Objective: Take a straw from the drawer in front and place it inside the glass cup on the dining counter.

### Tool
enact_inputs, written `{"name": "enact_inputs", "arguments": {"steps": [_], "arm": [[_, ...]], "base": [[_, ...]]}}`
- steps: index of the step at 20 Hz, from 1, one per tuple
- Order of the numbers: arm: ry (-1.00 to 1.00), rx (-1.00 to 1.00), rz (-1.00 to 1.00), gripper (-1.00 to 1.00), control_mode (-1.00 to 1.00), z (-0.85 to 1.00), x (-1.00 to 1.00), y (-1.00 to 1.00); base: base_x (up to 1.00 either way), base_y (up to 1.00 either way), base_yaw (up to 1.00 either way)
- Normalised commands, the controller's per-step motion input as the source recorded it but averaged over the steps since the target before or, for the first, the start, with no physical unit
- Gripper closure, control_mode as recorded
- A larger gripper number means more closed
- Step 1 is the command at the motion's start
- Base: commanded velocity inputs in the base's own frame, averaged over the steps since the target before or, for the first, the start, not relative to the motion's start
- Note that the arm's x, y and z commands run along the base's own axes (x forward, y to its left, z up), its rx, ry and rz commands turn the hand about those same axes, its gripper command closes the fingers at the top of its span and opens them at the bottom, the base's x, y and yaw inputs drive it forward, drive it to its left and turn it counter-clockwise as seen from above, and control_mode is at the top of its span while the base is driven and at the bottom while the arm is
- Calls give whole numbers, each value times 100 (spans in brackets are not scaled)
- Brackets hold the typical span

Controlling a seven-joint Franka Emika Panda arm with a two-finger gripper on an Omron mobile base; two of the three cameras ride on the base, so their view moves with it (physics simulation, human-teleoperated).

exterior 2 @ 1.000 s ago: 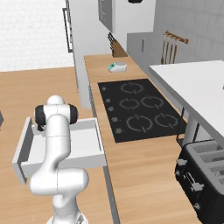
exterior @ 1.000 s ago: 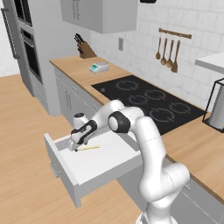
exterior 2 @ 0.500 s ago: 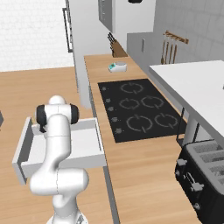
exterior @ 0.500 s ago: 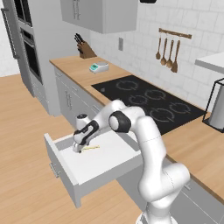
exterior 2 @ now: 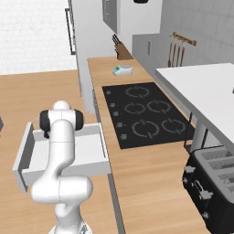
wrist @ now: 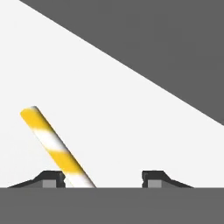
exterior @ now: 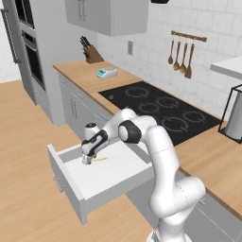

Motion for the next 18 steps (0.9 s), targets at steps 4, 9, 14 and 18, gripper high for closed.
{"name": "enact_inputs", "arguments": {"steps": [4,9,14,18], "arm": [[2,0,4,100,-100,-36,1,0],[0,0,0,100,-100,-18,-16,0],[-6,0,0,100,-100,14,-46,0],[-16,0,0,100,-100,92,-77,0]], "base": [[0,0,0],[0,0,0],[0,0,0],[0,0,0]]}}
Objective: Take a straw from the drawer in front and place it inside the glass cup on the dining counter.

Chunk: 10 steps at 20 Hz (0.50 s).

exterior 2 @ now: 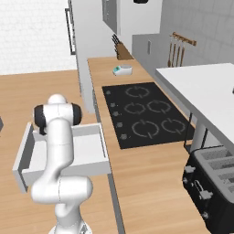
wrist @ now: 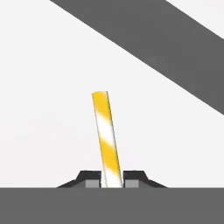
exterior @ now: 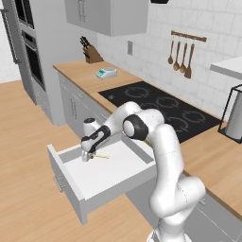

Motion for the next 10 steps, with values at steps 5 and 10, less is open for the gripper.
{"name": "enact_inputs", "arguments": {"steps": [5,10], "arm": [[-11,2,0,100,-100,100,-52,0],[-4,7,0,100,-100,100,-7,0]], "base": [[0,0,0],[0,0,0]]}}
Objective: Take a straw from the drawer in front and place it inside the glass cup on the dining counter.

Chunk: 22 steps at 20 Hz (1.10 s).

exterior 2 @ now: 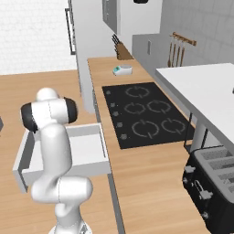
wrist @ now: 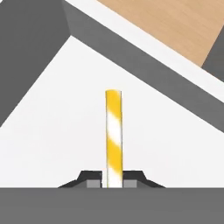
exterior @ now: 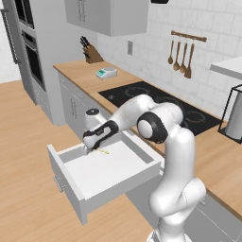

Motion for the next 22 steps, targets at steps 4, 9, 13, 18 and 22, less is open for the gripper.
{"name": "enact_inputs", "arguments": {"steps": [4,9,13,18,22], "arm": [[0,7,-5,100,-100,100,14,0],[0,1,-10,100,-100,100,3,-3],[-4,0,-6,100,-100,100,-19,-39],[-4,0,-7,100,-100,99,-26,-59],[-4,4,-9,100,-100,74,-47,-56]], "base": [[0,0,0],[0,0,0],[0,0,0],[0,0,0],[0,0,0]]}}
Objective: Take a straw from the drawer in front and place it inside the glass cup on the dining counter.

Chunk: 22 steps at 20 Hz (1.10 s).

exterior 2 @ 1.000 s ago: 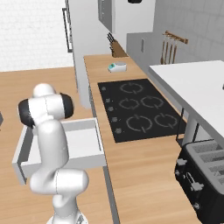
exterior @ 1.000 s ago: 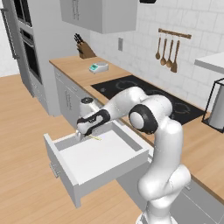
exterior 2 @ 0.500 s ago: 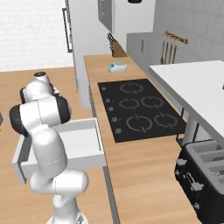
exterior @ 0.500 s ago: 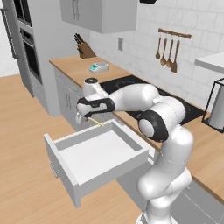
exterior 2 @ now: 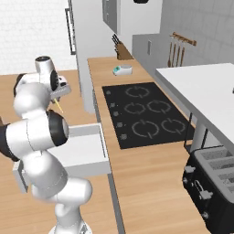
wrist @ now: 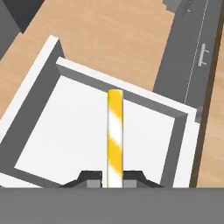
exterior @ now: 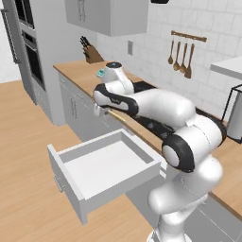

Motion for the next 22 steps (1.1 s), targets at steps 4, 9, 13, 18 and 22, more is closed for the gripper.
{"name": "enact_inputs", "arguments": {"steps": [4,9,13,18,22], "arm": [[-8,8,-12,100,-100,41,-65,-39],[0,11,-5,100,-100,5,-43,-26],[-1,3,-1,100,100,0,-17,-4],[0,0,0,100,100,0,0,0],[0,0,0,100,100,0,0,0]], "base": [[0,0,0],[0,0,0],[-72,-1,-1],[-100,48,2],[-71,100,31]]}}
